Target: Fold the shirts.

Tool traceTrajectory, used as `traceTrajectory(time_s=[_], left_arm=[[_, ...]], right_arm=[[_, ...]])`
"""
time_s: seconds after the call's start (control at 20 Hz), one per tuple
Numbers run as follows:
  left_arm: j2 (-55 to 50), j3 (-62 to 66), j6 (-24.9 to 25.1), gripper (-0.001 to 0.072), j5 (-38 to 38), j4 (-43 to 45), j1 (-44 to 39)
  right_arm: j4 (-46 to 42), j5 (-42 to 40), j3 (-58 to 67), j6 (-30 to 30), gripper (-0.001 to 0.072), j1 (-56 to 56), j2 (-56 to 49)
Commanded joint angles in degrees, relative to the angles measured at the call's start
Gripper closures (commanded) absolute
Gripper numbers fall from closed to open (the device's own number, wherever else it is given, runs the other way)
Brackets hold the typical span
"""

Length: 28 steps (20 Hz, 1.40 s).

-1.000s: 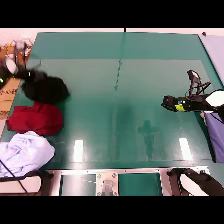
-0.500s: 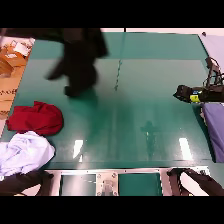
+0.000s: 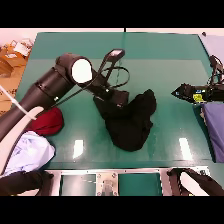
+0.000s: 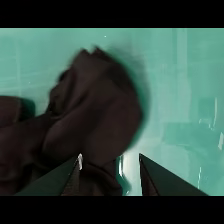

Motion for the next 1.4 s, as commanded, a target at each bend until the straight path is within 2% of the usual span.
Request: traceTrajectory(time_s=[0.0, 0.1, 0.2, 0.25, 0.35, 0.45, 0.55, 0.65, 0.8, 0.85, 0.9, 0.95, 1.0, 1.05, 1.2, 1.35], left_arm=[[-0.2, 0.7, 0.2, 0.0005, -9.7, 1.0, 6.6], [-0.2, 0.2, 0.2, 0.0004, -13.9, 2.3, 11.5], [-0.2, -3.5, 0.2, 0.0004, -13.2, 1.4, 13.8], [-0.2, -6.6, 0.6, 0.0004, -10.8, 0.3, 13.7], [-0.2, -14.8, 2.8, 0.0004, -1.8, -7.3, 12.5], [-0.6, -23.1, 5.6, 0.0004, 12.5, -15.5, 10.7], [-2.1, -28.0, 6.6, 0.0004, 24.6, -19.5, 9.0], [-5.1, -28.7, 10.2, 0.0004, 28.5, -22.1, 7.2], [-8.6, -28.7, 14.7, 0.0006, 28.7, -26.4, 4.4], [-8.8, -28.7, 14.7, 0.0066, 28.8, -26.7, 4.3], [-8.8, -28.5, 14.7, 0.0305, 29.2, -27.5, 4.4], [-8.8, -27.8, 14.8, 0.0692, 28.1, -27.4, 4.5], [-8.3, -27.0, 15.2, 0.0683, 26.6, -27.3, 4.9], [-7.6, -26.1, 15.2, 0.0683, 24.6, -27.0, 5.3], [-1.4, -23.2, 13.7, 0.0684, 19.5, -22.6, 7.4], [9.5, -20.6, 6.7, 0.0684, 16.4, -13.7, 11.1]], right_arm=[[-0.2, 0.9, 0.0, 0.3, 0.0287, -1.9, -0.8], [0.7, 1.2, 0.0, 0.9, 0.0288, -4.3, -3.1], [1.6, 1.0, 0.0, 0.6, 0.0288, -4.6, -7.5], [2.5, 0.8, 0.0, -0.5, 0.0288, -4.6, -10.5], [5.5, -0.6, 0.0, -3.4, 0.0288, -4.6, -16.8], [9.0, -1.6, 0.0, -6.6, 0.0287, -4.4, -22.8], [14.1, -2.4, 0.0, -9.9, 0.0287, -4.0, -28.0], [19.3, -3.4, 0.0, -12.0, 0.0288, -3.1, -32.2], [24.7, -3.7, 0.1, -15.3, 0.0289, -1.3, -36.1], [25.0, -4.6, 0.1, -15.3, 0.0295, -0.5, -36.7], [25.2, -5.5, 0.1, -15.4, 0.0372, -0.1, -37.0], [25.2, -5.9, 0.1, -15.7, 0.0497, -0.1, -37.0], [25.1, -5.8, 0.4, -16.3, 0.0652, -0.1, -37.0], [25.1, -5.0, 1.0, -16.5, 0.0692, -0.4, -37.0], [25.2, 1.7, 5.1, -16.4, 0.0694, -2.4, -36.5], [29.4, 9.2, 12.0, -16.5, 0.0694, -4.6, -32.3]])
